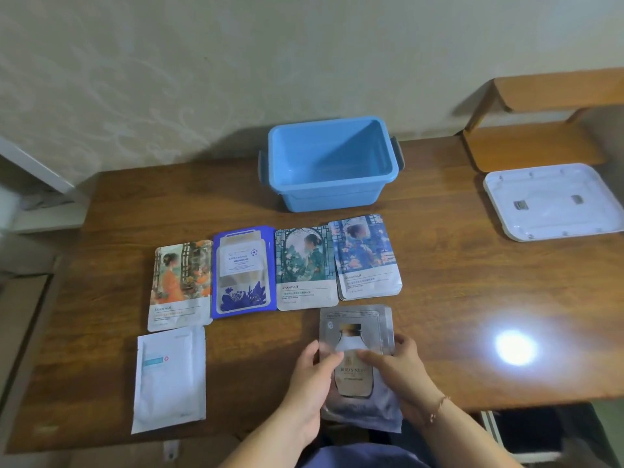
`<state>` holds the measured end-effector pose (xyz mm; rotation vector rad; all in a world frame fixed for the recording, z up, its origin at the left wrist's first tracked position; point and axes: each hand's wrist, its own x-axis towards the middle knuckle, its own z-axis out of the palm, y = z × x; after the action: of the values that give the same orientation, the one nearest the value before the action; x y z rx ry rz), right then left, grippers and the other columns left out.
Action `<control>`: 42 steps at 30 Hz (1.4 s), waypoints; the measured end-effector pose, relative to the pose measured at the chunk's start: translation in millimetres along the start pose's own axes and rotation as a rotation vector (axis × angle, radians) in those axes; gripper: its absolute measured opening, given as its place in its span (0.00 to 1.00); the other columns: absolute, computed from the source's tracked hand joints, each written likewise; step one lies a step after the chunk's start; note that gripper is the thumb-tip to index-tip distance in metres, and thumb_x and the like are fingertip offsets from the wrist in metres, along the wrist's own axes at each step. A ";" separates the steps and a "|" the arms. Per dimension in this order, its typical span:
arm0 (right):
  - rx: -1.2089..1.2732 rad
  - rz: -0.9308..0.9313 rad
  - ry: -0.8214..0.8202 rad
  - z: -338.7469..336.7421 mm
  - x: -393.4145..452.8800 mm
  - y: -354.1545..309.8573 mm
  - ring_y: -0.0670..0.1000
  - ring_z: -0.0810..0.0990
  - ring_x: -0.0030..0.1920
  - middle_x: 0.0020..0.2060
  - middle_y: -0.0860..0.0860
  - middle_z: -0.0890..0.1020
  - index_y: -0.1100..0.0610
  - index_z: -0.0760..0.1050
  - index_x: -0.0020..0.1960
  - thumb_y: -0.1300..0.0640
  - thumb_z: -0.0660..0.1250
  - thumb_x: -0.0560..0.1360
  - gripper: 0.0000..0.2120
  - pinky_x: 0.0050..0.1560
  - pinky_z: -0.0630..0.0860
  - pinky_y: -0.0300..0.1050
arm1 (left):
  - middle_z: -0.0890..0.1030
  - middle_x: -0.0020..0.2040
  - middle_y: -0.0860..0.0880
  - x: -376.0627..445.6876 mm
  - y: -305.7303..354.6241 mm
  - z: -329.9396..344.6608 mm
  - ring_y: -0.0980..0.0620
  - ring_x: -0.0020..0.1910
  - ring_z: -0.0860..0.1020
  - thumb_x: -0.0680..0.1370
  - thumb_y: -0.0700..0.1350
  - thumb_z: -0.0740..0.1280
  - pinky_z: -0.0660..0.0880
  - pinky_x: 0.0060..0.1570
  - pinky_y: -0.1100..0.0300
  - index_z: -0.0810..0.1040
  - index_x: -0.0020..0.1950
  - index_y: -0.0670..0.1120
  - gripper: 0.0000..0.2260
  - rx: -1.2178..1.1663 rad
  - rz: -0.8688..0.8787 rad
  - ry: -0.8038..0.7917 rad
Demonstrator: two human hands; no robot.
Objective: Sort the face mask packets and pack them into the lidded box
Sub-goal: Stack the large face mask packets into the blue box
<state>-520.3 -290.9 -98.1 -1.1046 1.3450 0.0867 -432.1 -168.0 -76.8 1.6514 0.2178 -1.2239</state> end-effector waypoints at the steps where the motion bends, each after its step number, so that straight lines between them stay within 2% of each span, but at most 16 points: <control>1: 0.010 0.016 0.001 -1.4 1.3 0.6 0.55 0.83 0.50 0.51 0.55 0.81 0.58 0.65 0.60 0.60 0.79 0.66 0.30 0.51 0.81 0.56 | 0.86 0.48 0.47 1.1 -0.6 1.0 0.48 0.52 0.83 0.80 0.45 0.66 0.78 0.45 0.55 0.78 0.54 0.44 0.06 0.004 -0.001 0.000; 6: -0.136 -0.034 -0.002 -2.1 5.1 6.4 0.54 0.82 0.49 0.52 0.53 0.80 0.53 0.73 0.57 0.41 0.77 0.56 0.34 0.49 0.82 0.53 | 0.81 0.57 0.46 8.3 -10.5 5.8 0.47 0.55 0.81 0.68 0.57 0.72 0.80 0.48 0.53 0.80 0.48 0.52 0.14 0.067 -0.005 0.022; 8: -0.133 -0.136 -0.006 -2.2 -3.5 7.0 0.49 0.81 0.48 0.51 0.50 0.79 0.51 0.71 0.57 0.46 0.77 0.63 0.27 0.46 0.81 0.45 | 0.77 0.62 0.50 11.8 -17.5 8.6 0.51 0.58 0.79 0.65 0.61 0.74 0.79 0.57 0.52 0.80 0.52 0.58 0.18 0.095 0.009 0.025; 11: -0.075 -0.260 -0.063 -11.3 -6.8 12.3 0.43 0.82 0.43 0.46 0.46 0.83 0.51 0.72 0.55 0.56 0.75 0.70 0.17 0.38 0.76 0.33 | 0.69 0.63 0.56 9.0 -16.0 12.8 0.60 0.59 0.73 0.76 0.53 0.71 0.73 0.62 0.59 0.75 0.58 0.60 0.12 0.219 0.088 0.062; 13: 0.030 -0.274 -0.137 -23.5 -1.2 13.7 0.46 0.85 0.43 0.45 0.50 0.85 0.55 0.75 0.56 0.58 0.76 0.70 0.17 0.41 0.80 0.38 | 0.64 0.67 0.56 13.2 -17.6 11.2 0.61 0.62 0.68 0.77 0.53 0.69 0.67 0.63 0.64 0.69 0.68 0.56 0.20 0.424 0.198 0.116; 15: 0.148 -0.261 -0.237 -34.8 5.5 15.5 0.54 0.85 0.48 0.47 0.55 0.86 0.57 0.75 0.58 0.60 0.76 0.69 0.19 0.50 0.82 0.53 | 0.61 0.71 0.54 18.4 -17.9 10.5 0.59 0.68 0.64 0.75 0.55 0.70 0.62 0.64 0.66 0.62 0.76 0.51 0.33 0.473 0.317 0.197; 17: 0.265 -0.284 -0.320 -42.2 11.5 20.2 0.61 0.83 0.52 0.52 0.60 0.84 0.59 0.75 0.60 0.61 0.76 0.68 0.22 0.55 0.79 0.59 | 0.65 0.71 0.56 19.9 -12.5 16.5 0.60 0.67 0.67 0.72 0.59 0.72 0.65 0.60 0.71 0.62 0.76 0.50 0.37 0.373 0.368 0.199; 21: 0.403 -0.369 -0.406 -50.0 14.5 28.4 0.63 0.82 0.53 0.54 0.64 0.82 0.62 0.73 0.63 0.65 0.72 0.68 0.24 0.50 0.80 0.51 | 0.83 0.53 0.62 21.4 -4.5 42.5 0.62 0.52 0.81 0.62 0.64 0.71 0.75 0.44 0.70 0.71 0.64 0.59 0.32 0.155 0.409 0.020; 24: 0.428 -0.498 -0.350 -62.3 9.7 22.6 0.57 0.83 0.50 0.51 0.60 0.84 0.58 0.76 0.61 0.67 0.69 0.66 0.23 0.47 0.79 0.43 | 0.80 0.52 0.69 26.0 -1.9 61.4 0.67 0.53 0.79 0.62 0.66 0.71 0.72 0.48 0.74 0.68 0.66 0.59 0.35 0.135 0.549 0.024; 27: 0.393 -0.743 -0.212 -84.0 12.2 1.1 0.46 0.83 0.51 0.52 0.49 0.85 0.45 0.78 0.59 0.66 0.67 0.67 0.25 0.50 0.77 0.37 | 0.78 0.57 0.71 32.2 18.9 87.0 0.70 0.55 0.77 0.64 0.72 0.70 0.71 0.51 0.77 0.61 0.69 0.68 0.36 0.129 0.783 -0.035; 29: 0.323 -0.977 -0.100 -101.4 27.9 -14.8 0.47 0.80 0.57 0.57 0.46 0.82 0.45 0.75 0.63 0.57 0.71 0.72 0.20 0.57 0.76 0.41 | 0.75 0.63 0.69 40.0 40.2 107.9 0.71 0.60 0.74 0.72 0.64 0.67 0.69 0.55 0.77 0.55 0.73 0.56 0.35 0.162 0.931 -0.131; 31: 0.266 -1.112 0.016 -117.0 53.8 -22.9 0.50 0.78 0.60 0.60 0.47 0.78 0.49 0.71 0.66 0.45 0.68 0.75 0.21 0.61 0.74 0.47 | 0.72 0.66 0.66 55.6 50.1 125.9 0.68 0.63 0.72 0.75 0.58 0.65 0.68 0.59 0.75 0.56 0.69 0.41 0.32 0.182 1.061 -0.225; 33: 0.245 -1.162 0.044 -124.8 78.7 -26.6 0.50 0.77 0.60 0.60 0.45 0.77 0.47 0.69 0.67 0.40 0.66 0.75 0.23 0.61 0.73 0.44 | 0.70 0.65 0.61 66.8 54.1 136.2 0.63 0.63 0.73 0.76 0.60 0.66 0.70 0.60 0.70 0.56 0.67 0.33 0.36 0.186 1.109 -0.293; 35: 0.285 -1.137 0.035 -125.3 95.1 -30.1 0.45 0.78 0.58 0.57 0.42 0.77 0.48 0.69 0.65 0.39 0.66 0.75 0.23 0.59 0.73 0.38 | 0.66 0.67 0.65 83.5 56.7 146.2 0.66 0.65 0.70 0.77 0.61 0.63 0.68 0.61 0.72 0.56 0.60 0.21 0.42 0.211 1.151 -0.259; 38: 0.318 -1.152 0.014 -121.0 103.3 -30.1 0.37 0.77 0.56 0.57 0.36 0.77 0.54 0.68 0.62 0.39 0.63 0.76 0.23 0.56 0.72 0.32 | 0.62 0.69 0.70 97.0 55.4 156.9 0.71 0.67 0.66 0.79 0.63 0.59 0.65 0.61 0.76 0.59 0.57 0.23 0.39 0.295 1.265 -0.171; 42: 0.342 -1.246 0.102 -122.4 116.9 -26.3 0.42 0.78 0.55 0.56 0.39 0.77 0.45 0.71 0.64 0.38 0.61 0.77 0.19 0.57 0.73 0.38 | 0.65 0.70 0.67 108.1 41.1 159.0 0.68 0.67 0.68 0.80 0.63 0.57 0.66 0.62 0.74 0.61 0.56 0.22 0.39 0.289 1.245 -0.085</control>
<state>-557.5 -447.9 -155.5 -1.4670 0.5271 -1.0739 -451.5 -356.1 -130.6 1.5004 -0.9547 -0.3457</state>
